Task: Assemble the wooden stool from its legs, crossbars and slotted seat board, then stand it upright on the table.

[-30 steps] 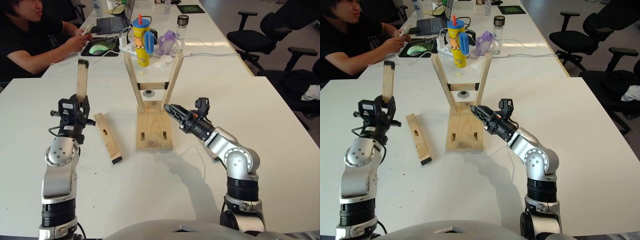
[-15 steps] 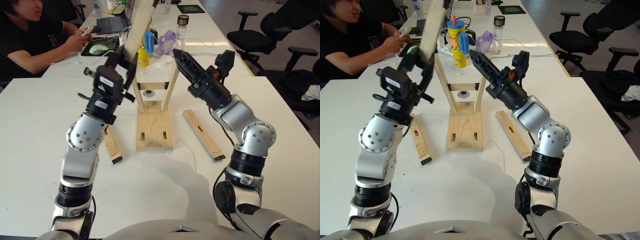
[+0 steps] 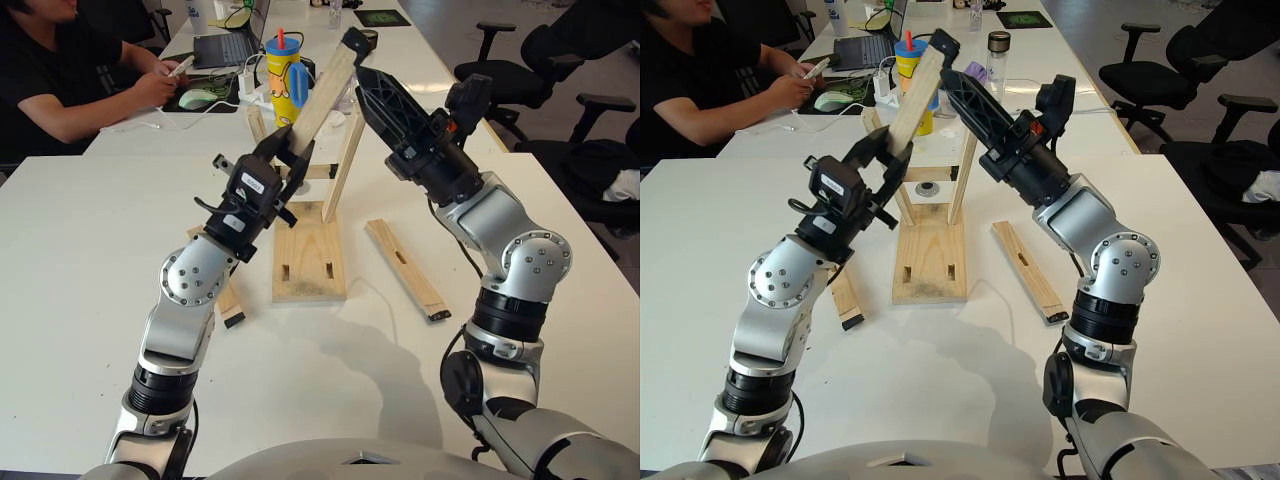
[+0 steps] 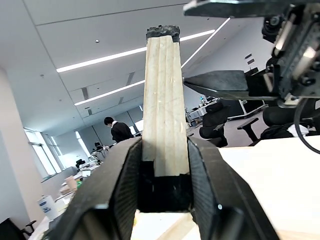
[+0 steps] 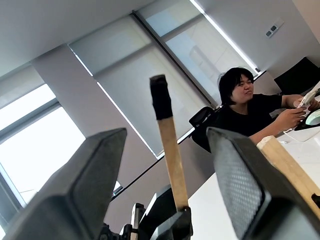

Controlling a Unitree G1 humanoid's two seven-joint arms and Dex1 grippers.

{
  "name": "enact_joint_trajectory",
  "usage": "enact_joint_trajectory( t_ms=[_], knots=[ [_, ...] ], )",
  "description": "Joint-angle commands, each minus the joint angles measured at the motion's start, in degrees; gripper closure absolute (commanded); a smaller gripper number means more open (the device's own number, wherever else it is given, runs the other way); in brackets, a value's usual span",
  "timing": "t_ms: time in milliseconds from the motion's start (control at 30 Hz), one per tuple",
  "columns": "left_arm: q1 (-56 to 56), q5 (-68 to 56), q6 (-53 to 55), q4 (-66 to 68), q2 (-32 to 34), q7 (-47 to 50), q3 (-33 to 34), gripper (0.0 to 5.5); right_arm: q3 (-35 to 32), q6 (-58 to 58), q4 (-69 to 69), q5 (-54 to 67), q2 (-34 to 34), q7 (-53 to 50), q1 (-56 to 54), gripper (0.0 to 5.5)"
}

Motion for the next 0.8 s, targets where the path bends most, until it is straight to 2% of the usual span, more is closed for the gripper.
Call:
enact_joint_trajectory(
  t_ms=[33,133,633,733,800],
  knots=[
    [0.72,0.07,-0.31,1.25,0.81,-1.91,-0.94,4.17,0.66,-1.29,1.08,-0.62,-1.05,-0.62,-1.66,2.51],
    [1.23,0.27,-0.71,1.68,1.19,-2.78,-1.25,4.17,0.77,-1.98,1.61,-0.37,-1.15,-1.04,-1.99,2.51],
    [2.28,-0.53,-0.42,1.51,1.53,-4.6,-1.37,4.17,2.19,-2.29,1.31,0.38,-1.73,-1.35,-0.79,4.65],
    [2.39,-0.43,-0.38,1.49,1.62,-4.68,-1.43,4.17,2.51,-2.16,1.32,0.18,-2.02,-1.16,-0.38,4.97],
    [2.31,-0.12,-0.32,1.46,1.81,-4.73,-1.5,4.17,2.9,-1.96,1.35,-0.03,-2.38,-0.97,-0.14,4.98]
  ],
)
